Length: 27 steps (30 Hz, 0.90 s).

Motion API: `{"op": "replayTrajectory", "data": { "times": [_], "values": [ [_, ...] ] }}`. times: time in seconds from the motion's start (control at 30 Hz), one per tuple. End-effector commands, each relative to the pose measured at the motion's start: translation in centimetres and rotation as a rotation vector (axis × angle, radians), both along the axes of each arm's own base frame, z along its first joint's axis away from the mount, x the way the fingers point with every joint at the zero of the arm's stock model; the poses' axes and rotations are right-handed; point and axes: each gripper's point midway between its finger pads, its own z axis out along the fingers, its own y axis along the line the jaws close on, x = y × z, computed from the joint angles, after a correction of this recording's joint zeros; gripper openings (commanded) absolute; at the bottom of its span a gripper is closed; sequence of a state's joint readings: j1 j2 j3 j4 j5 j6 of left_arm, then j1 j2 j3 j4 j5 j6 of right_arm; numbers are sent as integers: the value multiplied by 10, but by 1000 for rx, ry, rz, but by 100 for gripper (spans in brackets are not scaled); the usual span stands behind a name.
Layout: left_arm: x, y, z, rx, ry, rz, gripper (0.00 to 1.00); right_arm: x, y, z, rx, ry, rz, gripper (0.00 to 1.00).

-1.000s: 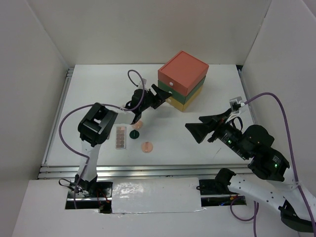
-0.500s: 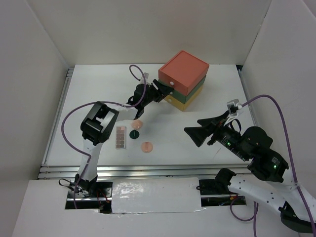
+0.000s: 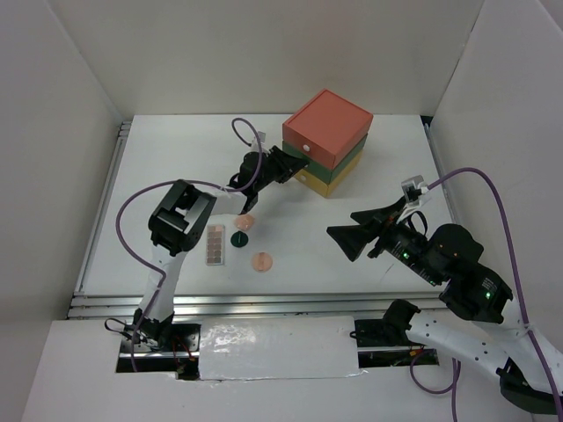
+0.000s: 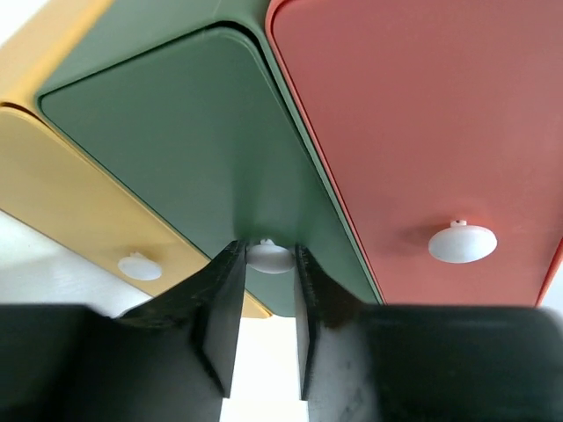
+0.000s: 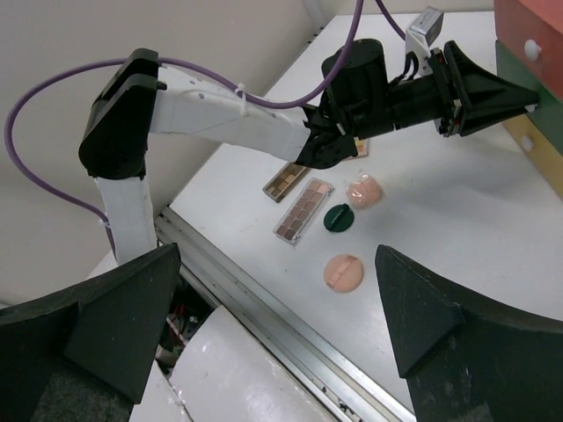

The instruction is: Organize the makeup

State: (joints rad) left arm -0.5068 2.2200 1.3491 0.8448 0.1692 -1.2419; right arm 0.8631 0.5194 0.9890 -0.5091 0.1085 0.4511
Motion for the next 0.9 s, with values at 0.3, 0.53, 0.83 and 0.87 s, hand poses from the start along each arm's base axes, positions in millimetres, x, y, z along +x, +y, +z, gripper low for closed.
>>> {"op": "replayTrajectory", "data": {
  "times": [0.3, 0.53, 0.83, 0.87],
  "values": [
    [-4, 35, 15, 21, -37, 84, 20, 4, -1, -1, -12, -21, -19, 100],
    [-23, 72, 17, 45, -33, 139, 19, 5, 0, -3, -8, -18, -18, 100],
    [-33, 86, 13, 26, -33, 145, 28, 7, 6, -7, -16, -4, -4, 100],
    [-34, 86, 13, 25, -34, 144, 32, 7, 7, -8, -21, -2, -2, 100]
  ]
}}
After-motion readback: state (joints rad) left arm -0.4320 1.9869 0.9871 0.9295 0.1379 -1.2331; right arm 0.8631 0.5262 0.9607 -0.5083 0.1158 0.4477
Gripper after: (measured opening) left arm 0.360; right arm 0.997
